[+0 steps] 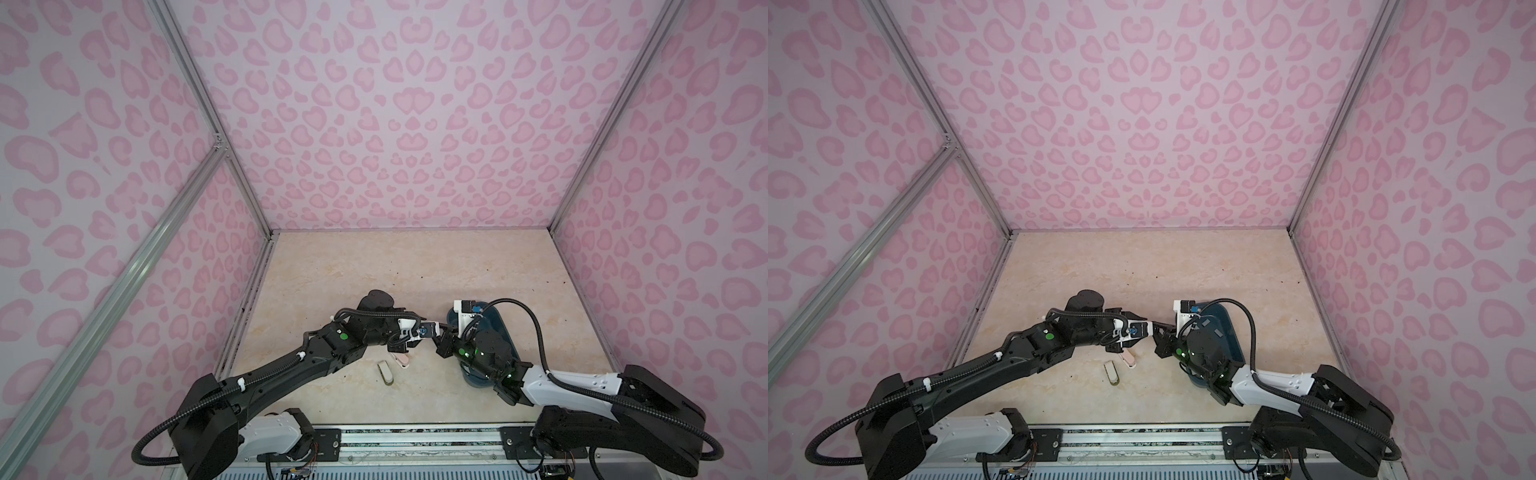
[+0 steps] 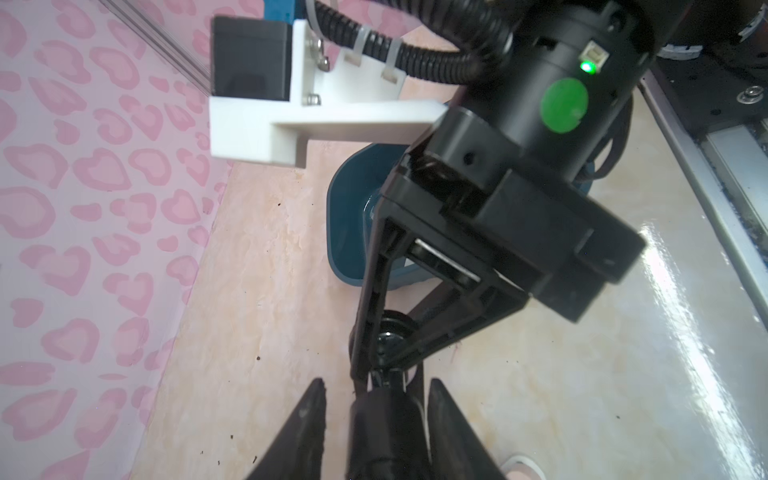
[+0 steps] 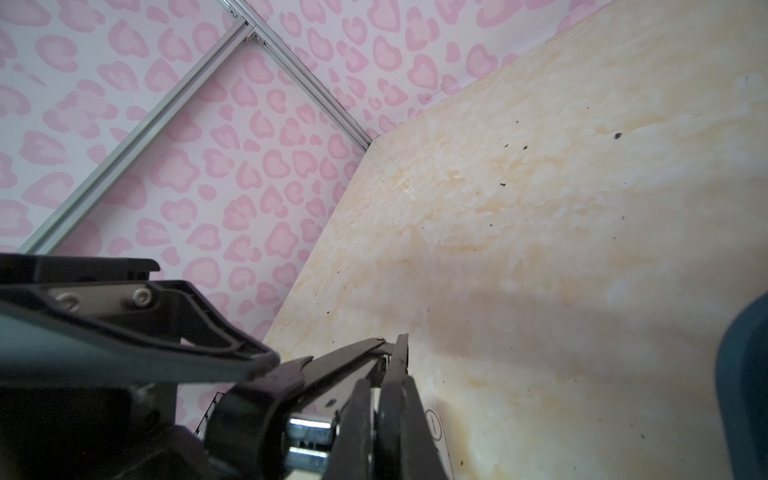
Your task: Load the staples into the stapler
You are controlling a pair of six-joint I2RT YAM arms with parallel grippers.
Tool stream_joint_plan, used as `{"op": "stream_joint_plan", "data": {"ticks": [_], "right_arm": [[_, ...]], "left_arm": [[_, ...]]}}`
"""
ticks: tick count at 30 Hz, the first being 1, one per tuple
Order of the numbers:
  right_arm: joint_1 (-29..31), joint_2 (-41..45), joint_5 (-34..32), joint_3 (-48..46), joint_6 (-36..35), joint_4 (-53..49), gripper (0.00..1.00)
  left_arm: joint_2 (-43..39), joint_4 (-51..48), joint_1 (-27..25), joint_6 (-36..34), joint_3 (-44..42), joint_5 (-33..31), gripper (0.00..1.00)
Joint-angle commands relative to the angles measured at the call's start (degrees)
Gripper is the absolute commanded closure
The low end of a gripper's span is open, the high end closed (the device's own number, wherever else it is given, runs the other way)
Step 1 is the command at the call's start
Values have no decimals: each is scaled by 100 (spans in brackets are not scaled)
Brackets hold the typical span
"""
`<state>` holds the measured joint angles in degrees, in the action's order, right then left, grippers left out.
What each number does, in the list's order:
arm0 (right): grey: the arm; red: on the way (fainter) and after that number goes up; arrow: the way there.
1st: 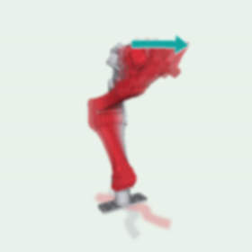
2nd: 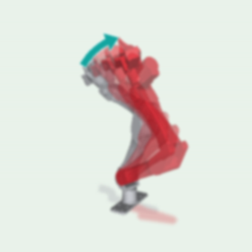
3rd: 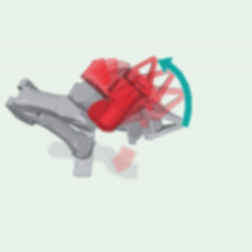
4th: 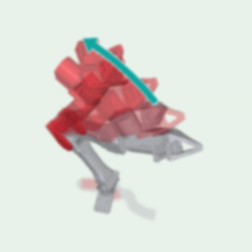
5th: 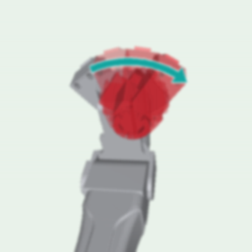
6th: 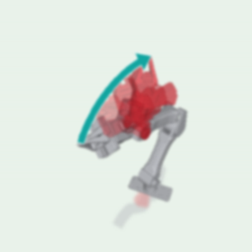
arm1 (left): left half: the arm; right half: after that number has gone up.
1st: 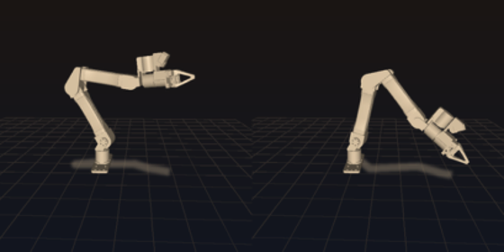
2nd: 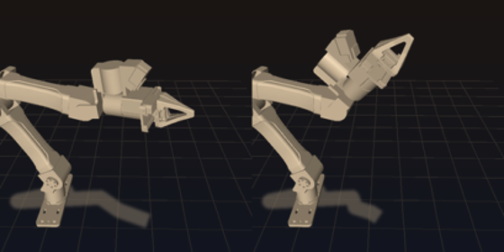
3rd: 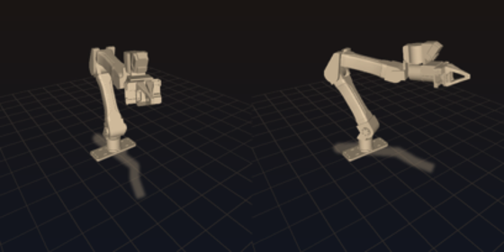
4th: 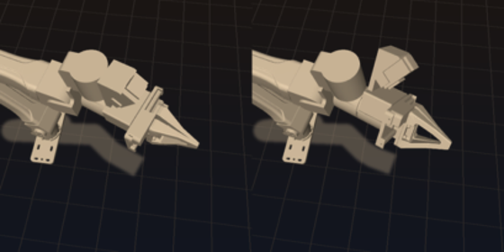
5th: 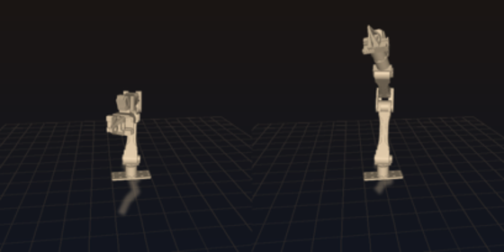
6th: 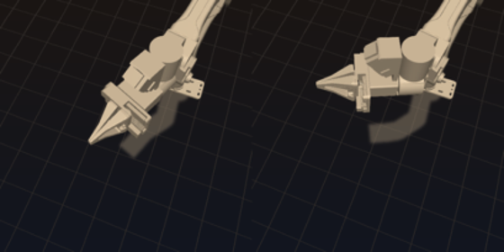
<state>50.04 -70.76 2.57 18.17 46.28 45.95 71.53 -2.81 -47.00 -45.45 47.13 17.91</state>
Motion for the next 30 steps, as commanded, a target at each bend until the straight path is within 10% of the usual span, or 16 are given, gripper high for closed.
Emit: {"op": "stream_joint_plan", "data": {"ticks": [1,19,30], "right_arm": [[11,126,-168,-98,109,570,100],[182,638,-521,-182,-40,241,100],[188,759,-712,-198,-170,38,100]], "left_arm": [[9,245,22,103,-11,148,58],[235,319,200,458,33,824,57],[177,61,195,332,94,819,97]]}}
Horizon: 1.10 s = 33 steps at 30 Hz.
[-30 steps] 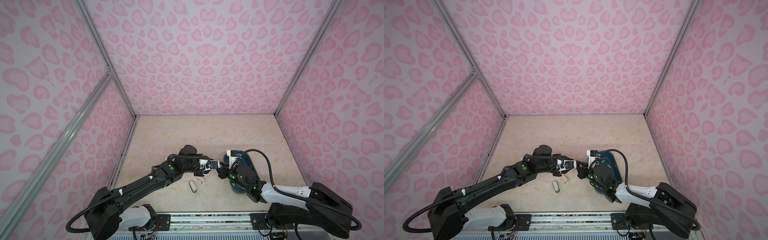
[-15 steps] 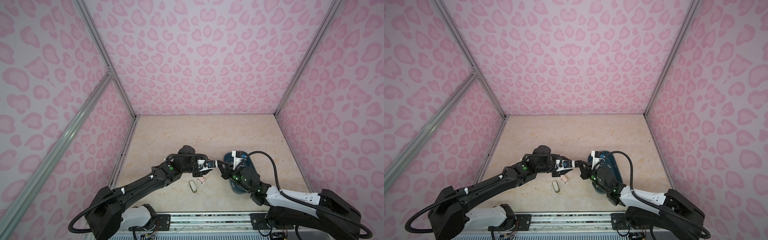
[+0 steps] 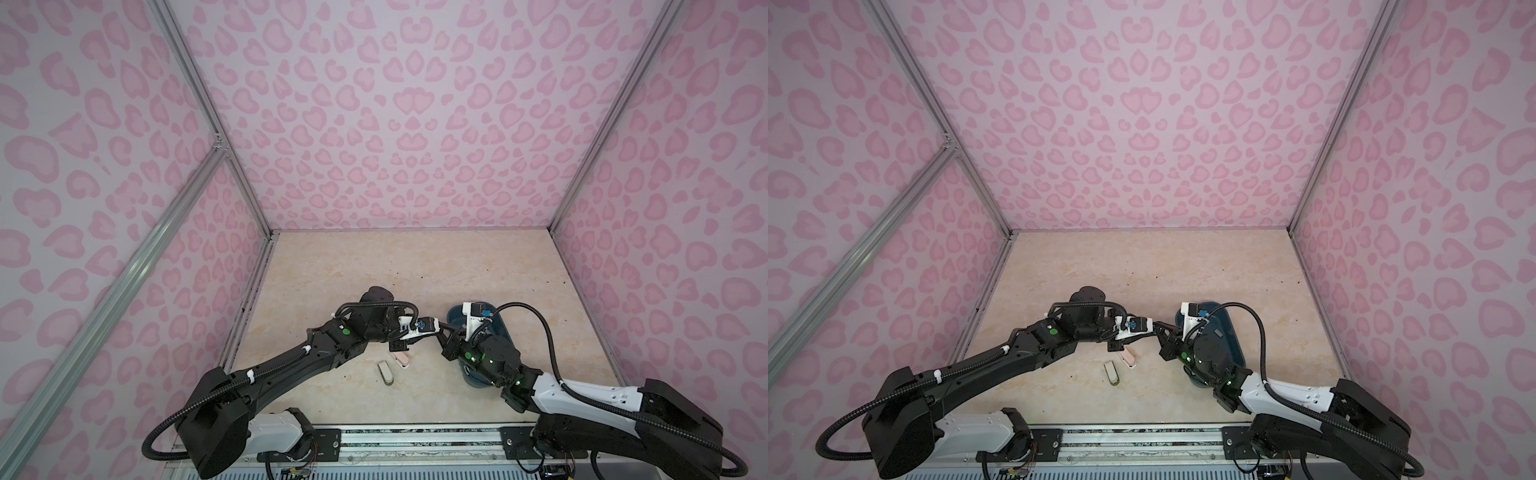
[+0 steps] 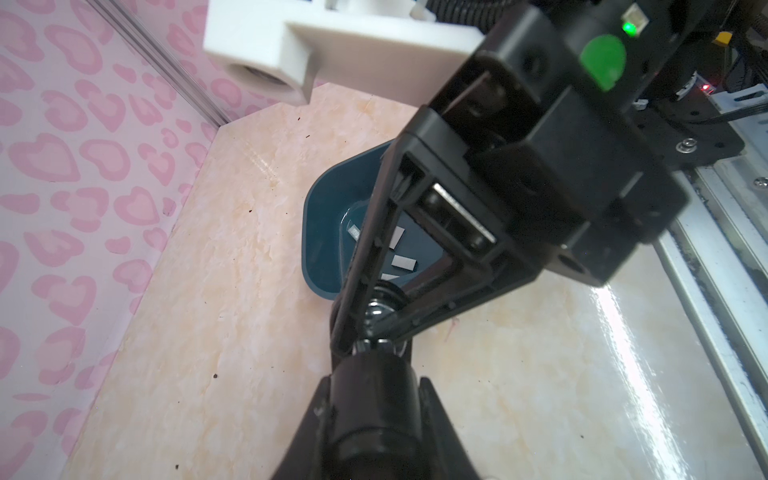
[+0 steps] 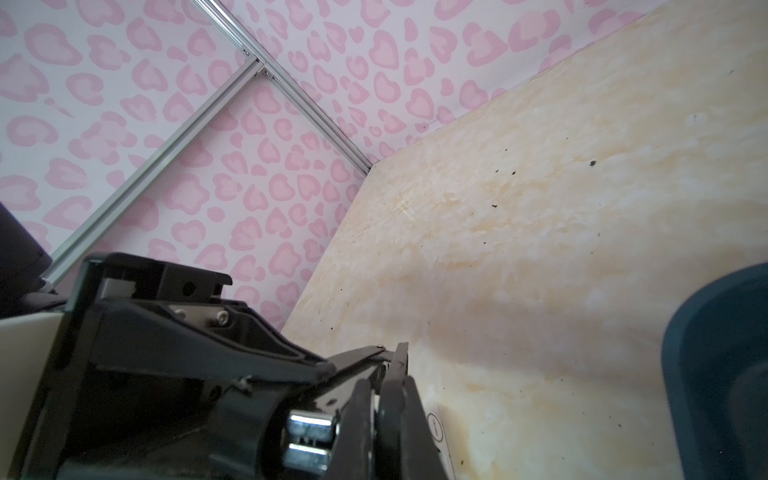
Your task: Load the staples into the stapler
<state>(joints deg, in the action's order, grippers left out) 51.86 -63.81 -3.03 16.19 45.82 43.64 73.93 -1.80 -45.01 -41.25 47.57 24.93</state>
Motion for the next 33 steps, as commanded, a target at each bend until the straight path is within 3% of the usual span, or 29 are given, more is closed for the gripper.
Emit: {"op": "stream_joint_plan", "data": {"ticks": [1,8,16,20,24,28,33], "right_arm": [[0,115,-226,7,-203,169,100],[-167,703,-866,-173,-832,-399,100],[-308,1186,-494,56,-1310,-958,100],[-308,1352,-343,497,-1591,-1563,66],[-312,1592,-692,1103,-2039,-2014,52],[-308,1703,-861,1677,-2608,-2468,47],[-308,1880,-115,1650,-3623,-2691,52]], "left_arm": [[-116,-49,-1,-100,25,62,97],[-839,-24,62,-191,-312,-91,97],[-1403,-424,75,-332,8,403,97],[-1623,-784,74,-306,277,219,97],[-1678,-1184,109,34,709,-295,97],[-1709,-1794,129,247,1341,-515,96],[-1657,-2770,133,-63,2082,-1002,96]]}}
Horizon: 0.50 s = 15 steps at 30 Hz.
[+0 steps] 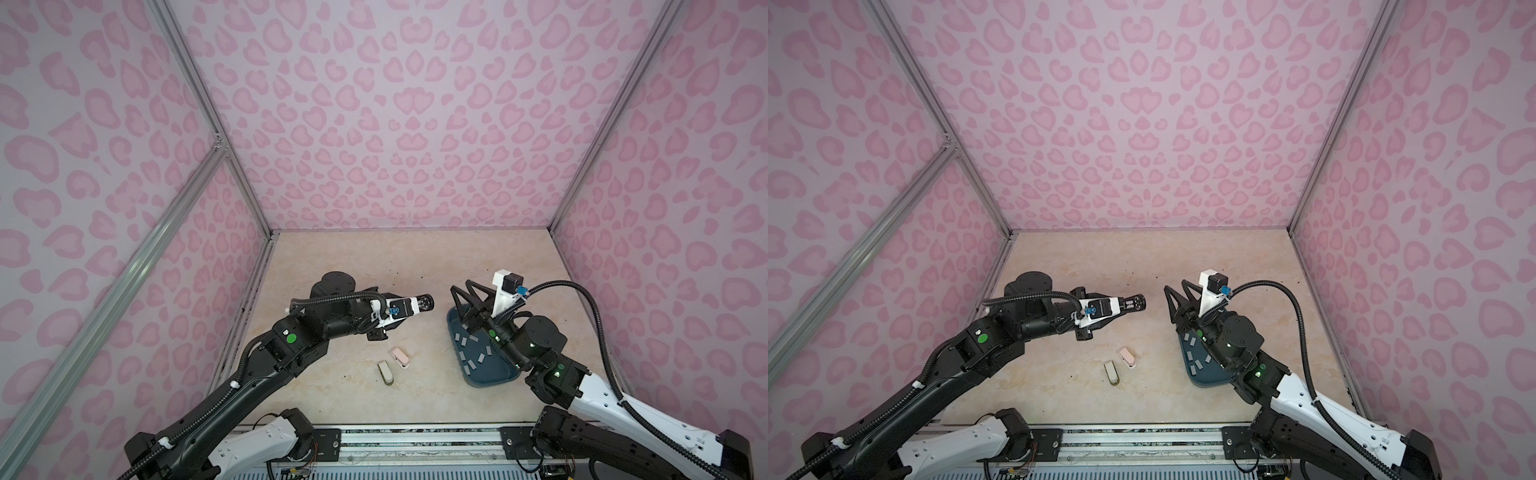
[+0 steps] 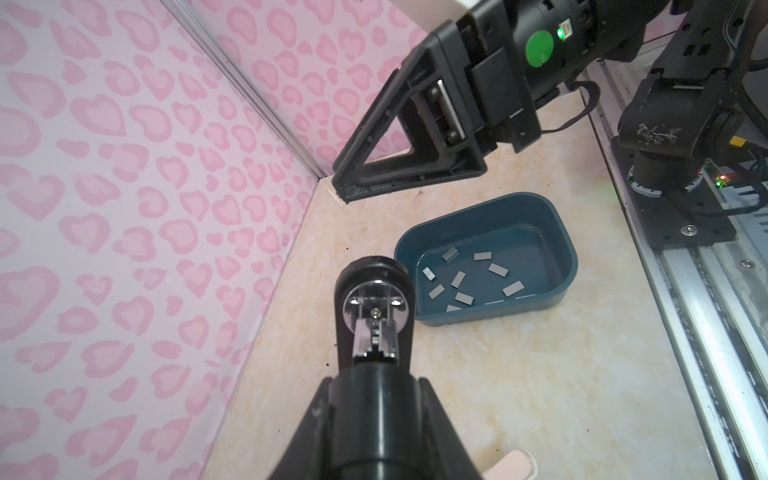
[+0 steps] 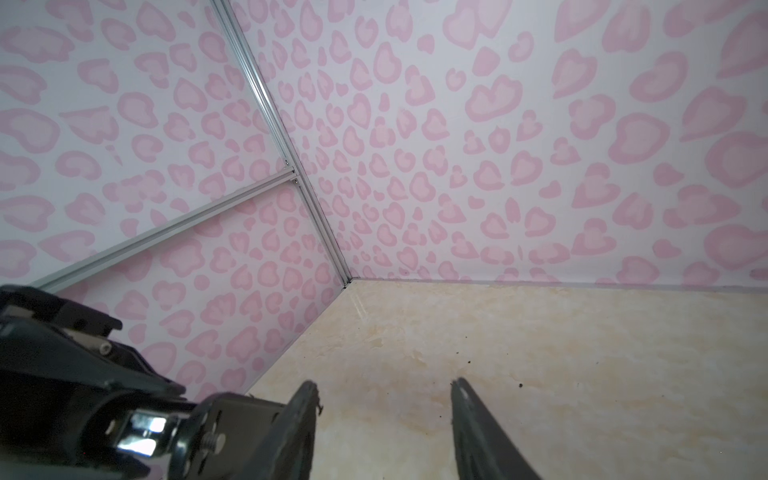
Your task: Load the staples into the stapler
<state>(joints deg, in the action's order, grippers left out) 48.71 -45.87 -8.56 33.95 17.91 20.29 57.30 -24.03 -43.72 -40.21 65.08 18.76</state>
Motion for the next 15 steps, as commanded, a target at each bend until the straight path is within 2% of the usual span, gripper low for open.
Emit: {"op": "stream_joint_plan", "data": {"ticks": [1,5,8,10,13,15], "right_arm": [[7,153,635,-236,-1007,-346,52],[7,595,1757,-707,-1594,-412,45],[67,856,2112,-827,-1879,-578,46],[106,996,2210,-932,-1934,-542,46],[168,1071,2821,-1022,-2097,-492,47],[233,1062,2955,-1025,-2172,-501,46]], "left_arm": [[64,-794,3,-361,482,-463,96],[548,-2309,20,-1134,1111,-1083,96],[959,-3382,10,-1397,1569,-1101,96],[1095,-3587,-2,-1423,1622,-984,96],[1123,-3372,-46,-1423,1544,-677,96],[1214,-3322,-114,-1326,1575,-428,96]]}}
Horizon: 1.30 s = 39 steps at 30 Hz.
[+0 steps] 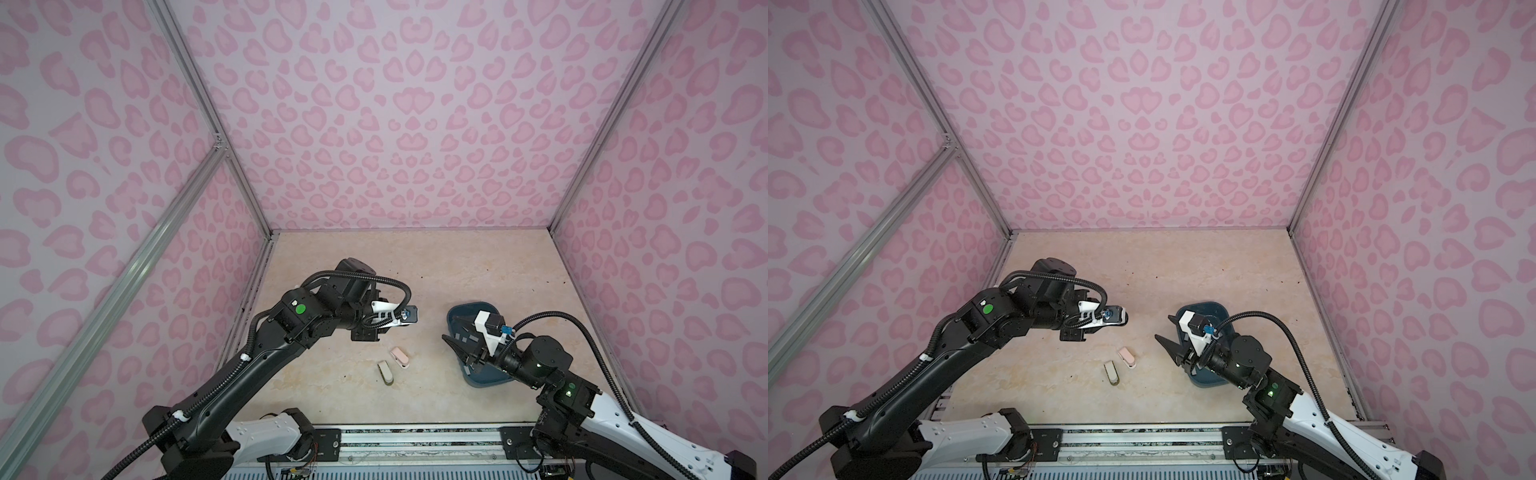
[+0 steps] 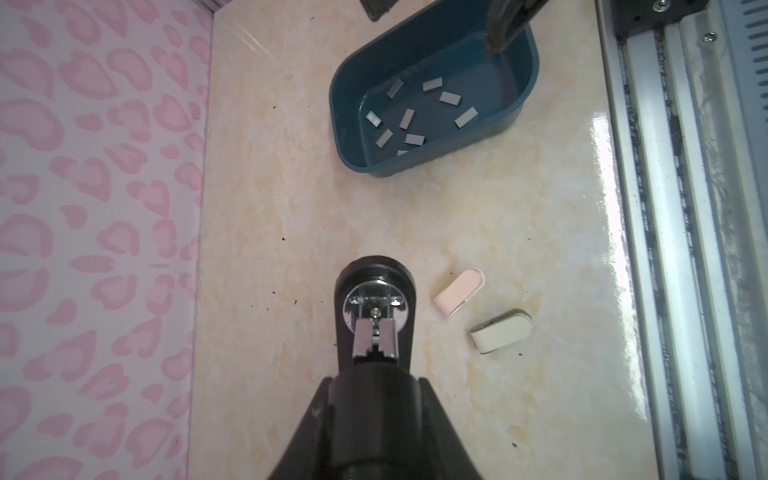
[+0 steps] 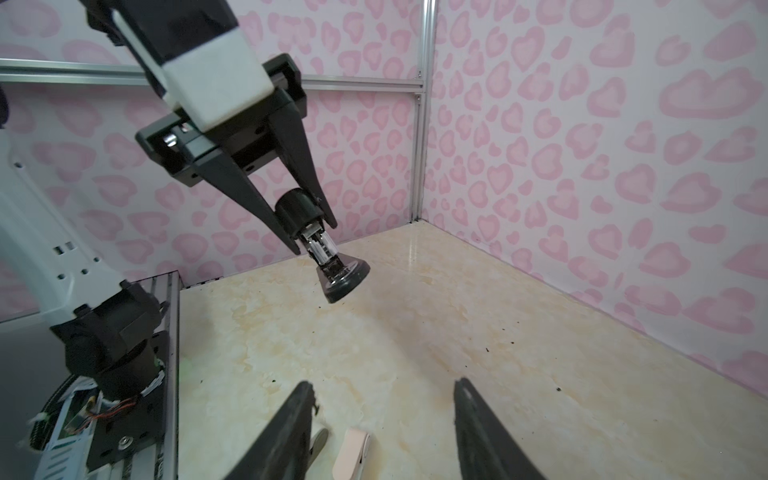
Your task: Load the staples into the stapler
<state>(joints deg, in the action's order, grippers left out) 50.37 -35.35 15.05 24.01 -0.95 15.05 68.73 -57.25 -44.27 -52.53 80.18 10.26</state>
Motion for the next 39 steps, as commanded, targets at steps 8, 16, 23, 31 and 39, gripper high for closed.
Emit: {"op": "stream_joint_plan", "data": {"ticks": [8,16,23,31,39], "right_arm": [[131,-111,816,68,-335,-21,42],[212,-279,1163,150,-268,15,45],[329,-435,1341,148,-278,135,52],[346,-637,1224,148,-309,259,53],[349,-941,1152,230,-373,293,67]], "left_arm": [[212,191,-542,29,9,906,96],[677,241,-876,44,140,1068,96],[868,258,-923,270,335,1321,96],[808,292,-961,244,288,1340,96],[783,230,-967,163,296,1483,96]]}}
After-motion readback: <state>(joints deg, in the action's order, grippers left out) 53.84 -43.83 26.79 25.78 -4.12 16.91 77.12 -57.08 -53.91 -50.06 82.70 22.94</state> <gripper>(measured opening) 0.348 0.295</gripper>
